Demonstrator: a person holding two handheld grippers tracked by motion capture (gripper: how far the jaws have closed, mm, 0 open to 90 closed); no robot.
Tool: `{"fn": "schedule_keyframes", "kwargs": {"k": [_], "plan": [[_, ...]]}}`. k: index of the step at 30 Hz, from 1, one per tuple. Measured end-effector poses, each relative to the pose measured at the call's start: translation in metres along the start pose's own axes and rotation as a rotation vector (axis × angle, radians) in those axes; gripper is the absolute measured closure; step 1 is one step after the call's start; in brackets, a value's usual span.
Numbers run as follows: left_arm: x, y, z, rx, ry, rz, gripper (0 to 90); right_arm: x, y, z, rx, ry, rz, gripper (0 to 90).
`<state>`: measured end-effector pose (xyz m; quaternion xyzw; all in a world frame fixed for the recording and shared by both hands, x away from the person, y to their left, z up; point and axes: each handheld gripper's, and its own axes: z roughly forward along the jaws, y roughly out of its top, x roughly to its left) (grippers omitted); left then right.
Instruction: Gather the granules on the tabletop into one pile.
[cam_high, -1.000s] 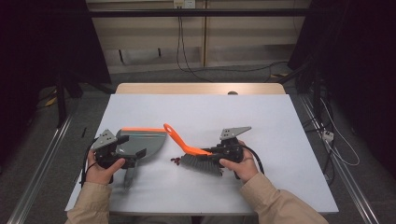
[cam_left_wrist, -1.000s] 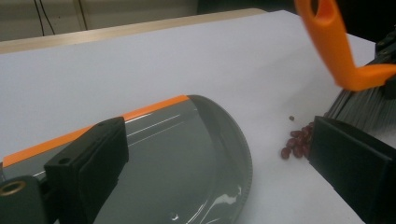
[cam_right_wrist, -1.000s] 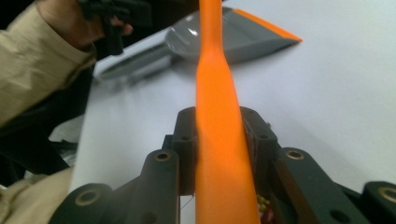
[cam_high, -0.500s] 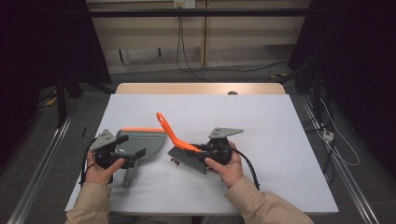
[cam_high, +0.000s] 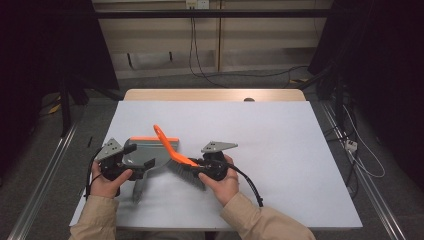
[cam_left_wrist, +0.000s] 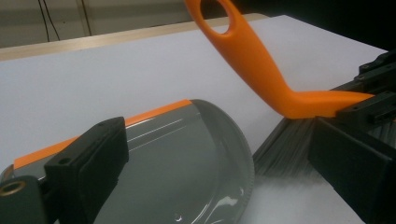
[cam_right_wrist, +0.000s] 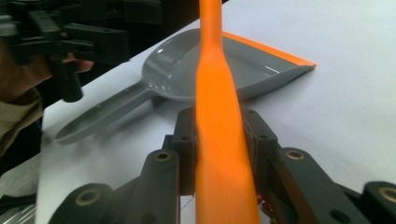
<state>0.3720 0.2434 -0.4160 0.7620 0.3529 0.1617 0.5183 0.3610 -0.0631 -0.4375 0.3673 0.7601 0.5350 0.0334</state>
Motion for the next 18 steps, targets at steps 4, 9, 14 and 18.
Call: {"fn": "schedule_keyframes", "kwargs": {"k": [4,9,14,18], "plan": [[0.0,0.0,0.0,0.003,-0.001,0.003,5.3,-0.005,-0.001,0.005,0.006,-0.052,0.009,71.0],[-0.001,0.0,0.001,0.002,-0.001,0.0,5.3,-0.015,-0.002,-0.001,0.014,-0.068,0.073,71.0],[-0.001,0.0,0.001,0.009,-0.002,0.012,5.4,-0.025,-0.004,-0.009,0.004,-0.087,0.116,71.0],[-0.002,-0.001,0.002,0.01,-0.006,0.01,5.4,-0.032,-0.006,-0.018,0.0,-0.105,0.139,70.9]]}}
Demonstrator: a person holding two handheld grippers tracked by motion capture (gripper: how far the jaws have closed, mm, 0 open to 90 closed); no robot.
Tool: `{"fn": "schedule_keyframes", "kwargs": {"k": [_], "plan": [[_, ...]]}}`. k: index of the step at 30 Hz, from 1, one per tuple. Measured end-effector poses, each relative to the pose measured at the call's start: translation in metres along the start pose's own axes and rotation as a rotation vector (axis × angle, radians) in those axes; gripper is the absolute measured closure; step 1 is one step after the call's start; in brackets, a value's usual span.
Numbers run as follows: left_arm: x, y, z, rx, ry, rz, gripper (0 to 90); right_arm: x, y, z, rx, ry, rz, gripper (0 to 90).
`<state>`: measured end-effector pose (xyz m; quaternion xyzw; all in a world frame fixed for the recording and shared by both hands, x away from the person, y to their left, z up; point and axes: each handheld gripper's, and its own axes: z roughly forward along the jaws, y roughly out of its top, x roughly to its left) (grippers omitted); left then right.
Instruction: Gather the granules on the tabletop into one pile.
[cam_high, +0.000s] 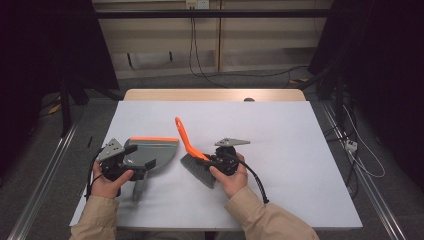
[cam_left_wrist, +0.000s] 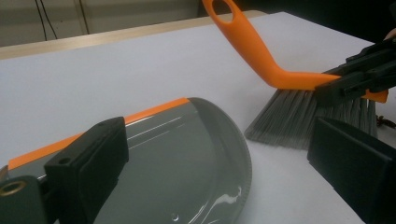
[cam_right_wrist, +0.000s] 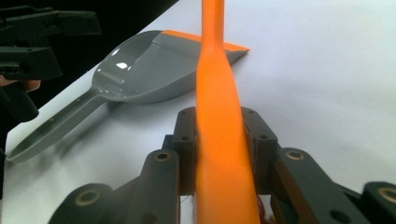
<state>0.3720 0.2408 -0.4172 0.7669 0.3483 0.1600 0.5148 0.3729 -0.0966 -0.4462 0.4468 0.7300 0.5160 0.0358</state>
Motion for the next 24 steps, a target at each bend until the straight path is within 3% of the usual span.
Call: {"fn": "schedule_keyframes", "kwargs": {"k": [24], "plan": [[-0.001,0.0,0.001,0.001,0.001,-0.004,5.4,-0.032,-0.01,-0.039,-0.023,-0.046,0.077,70.7]]}}
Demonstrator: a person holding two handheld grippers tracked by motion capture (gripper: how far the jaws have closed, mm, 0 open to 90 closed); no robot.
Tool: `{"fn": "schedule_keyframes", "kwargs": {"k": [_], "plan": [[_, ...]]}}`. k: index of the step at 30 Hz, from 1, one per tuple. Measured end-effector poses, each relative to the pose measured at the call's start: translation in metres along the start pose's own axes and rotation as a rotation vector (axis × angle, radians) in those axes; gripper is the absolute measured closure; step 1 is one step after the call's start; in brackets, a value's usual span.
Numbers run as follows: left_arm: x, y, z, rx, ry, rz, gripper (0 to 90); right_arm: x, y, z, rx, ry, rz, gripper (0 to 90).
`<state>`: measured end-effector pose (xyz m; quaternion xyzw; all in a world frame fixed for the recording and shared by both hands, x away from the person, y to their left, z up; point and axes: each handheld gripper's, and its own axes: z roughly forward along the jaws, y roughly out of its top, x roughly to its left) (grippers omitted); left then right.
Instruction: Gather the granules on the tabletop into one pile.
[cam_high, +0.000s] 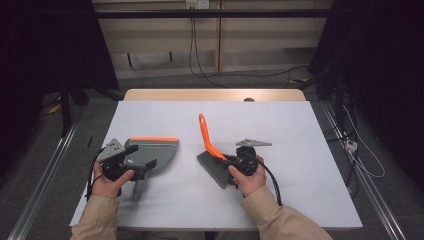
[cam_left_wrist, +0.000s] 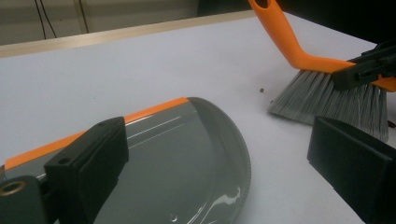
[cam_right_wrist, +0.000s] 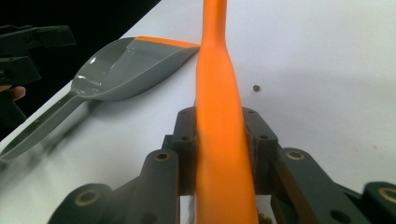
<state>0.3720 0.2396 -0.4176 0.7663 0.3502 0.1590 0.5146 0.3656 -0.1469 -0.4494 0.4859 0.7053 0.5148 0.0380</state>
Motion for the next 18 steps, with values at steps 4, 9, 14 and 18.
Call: {"fn": "schedule_keyframes", "kwargs": {"k": [4,9,14,18], "plan": [[-0.0001,0.0,0.0002,0.001,0.0,0.003,5.4,-0.0024,-0.001,-0.0039,-0.004,-0.005,0.013,70.7],[-0.0003,0.0,0.0004,0.001,-0.002,0.0,5.4,-0.0039,-0.0011,-0.0044,-0.014,0.03,0.031,70.9],[-0.0002,0.0,0.0012,0.003,-0.003,0.003,5.3,-0.0034,0.0011,-0.0038,-0.017,0.063,0.059,71.0],[0.0,0.0001,0.0014,0.003,-0.003,0.003,5.4,-0.0017,0.0076,-0.0069,-0.046,0.105,0.076,70.9]]}}
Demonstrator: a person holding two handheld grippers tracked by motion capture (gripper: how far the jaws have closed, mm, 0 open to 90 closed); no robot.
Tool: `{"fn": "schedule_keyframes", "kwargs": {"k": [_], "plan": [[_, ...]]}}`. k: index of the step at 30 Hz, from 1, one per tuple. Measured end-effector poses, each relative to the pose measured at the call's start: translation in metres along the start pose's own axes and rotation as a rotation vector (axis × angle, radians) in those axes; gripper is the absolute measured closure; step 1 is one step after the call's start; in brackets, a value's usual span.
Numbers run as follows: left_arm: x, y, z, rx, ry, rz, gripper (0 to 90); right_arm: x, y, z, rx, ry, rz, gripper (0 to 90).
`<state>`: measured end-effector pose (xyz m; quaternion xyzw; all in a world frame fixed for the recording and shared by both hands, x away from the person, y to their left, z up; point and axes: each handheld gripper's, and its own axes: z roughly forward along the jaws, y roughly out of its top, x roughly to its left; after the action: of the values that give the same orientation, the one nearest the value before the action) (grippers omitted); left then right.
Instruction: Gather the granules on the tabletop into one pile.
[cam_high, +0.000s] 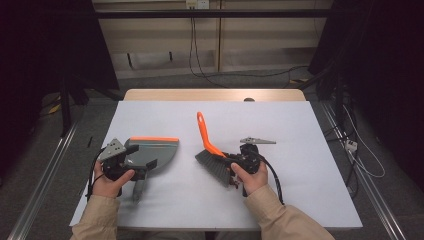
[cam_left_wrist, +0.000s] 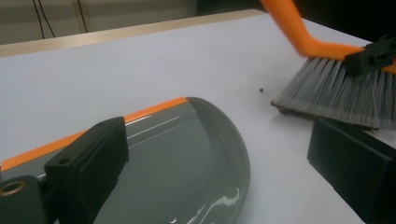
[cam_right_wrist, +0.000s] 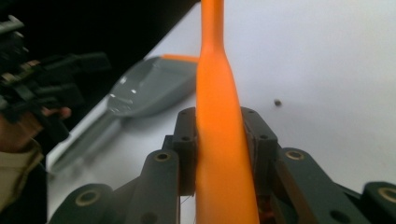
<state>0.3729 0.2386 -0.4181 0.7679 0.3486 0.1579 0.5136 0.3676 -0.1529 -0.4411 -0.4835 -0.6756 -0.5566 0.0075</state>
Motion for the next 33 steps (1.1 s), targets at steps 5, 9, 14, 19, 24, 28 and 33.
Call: {"fn": "schedule_keyframes", "kwargs": {"k": [5,9,14,19,24,28,33], "plan": [[0.0,0.0,0.0,0.0,0.001,-0.001,5.4,0.005,0.017,-0.007,-0.042,0.017,-0.051,71.0],[0.001,0.0,0.0,0.001,0.001,0.0,5.4,-0.001,0.031,-0.008,-0.053,0.025,-0.151,70.9],[0.001,0.0,0.0,0.001,0.004,-0.004,5.4,-0.011,0.04,-0.002,-0.023,-0.018,-0.329,71.0],[0.001,-0.001,0.0,0.002,0.003,-0.005,5.4,-0.023,0.049,0.006,-0.005,-0.061,-0.435,71.0],[0.002,-0.001,0.0,0.001,0.002,-0.005,5.4,-0.038,0.055,0.023,0.007,-0.064,-0.491,71.0],[0.004,-0.001,0.0,0.003,0.004,-0.011,5.3,-0.043,0.059,0.036,0.015,-0.08,-0.585,71.0],[0.005,-0.003,0.0,0.004,0.006,-0.018,5.4,-0.044,0.058,0.049,0.055,-0.071,-0.674,70.9]]}}
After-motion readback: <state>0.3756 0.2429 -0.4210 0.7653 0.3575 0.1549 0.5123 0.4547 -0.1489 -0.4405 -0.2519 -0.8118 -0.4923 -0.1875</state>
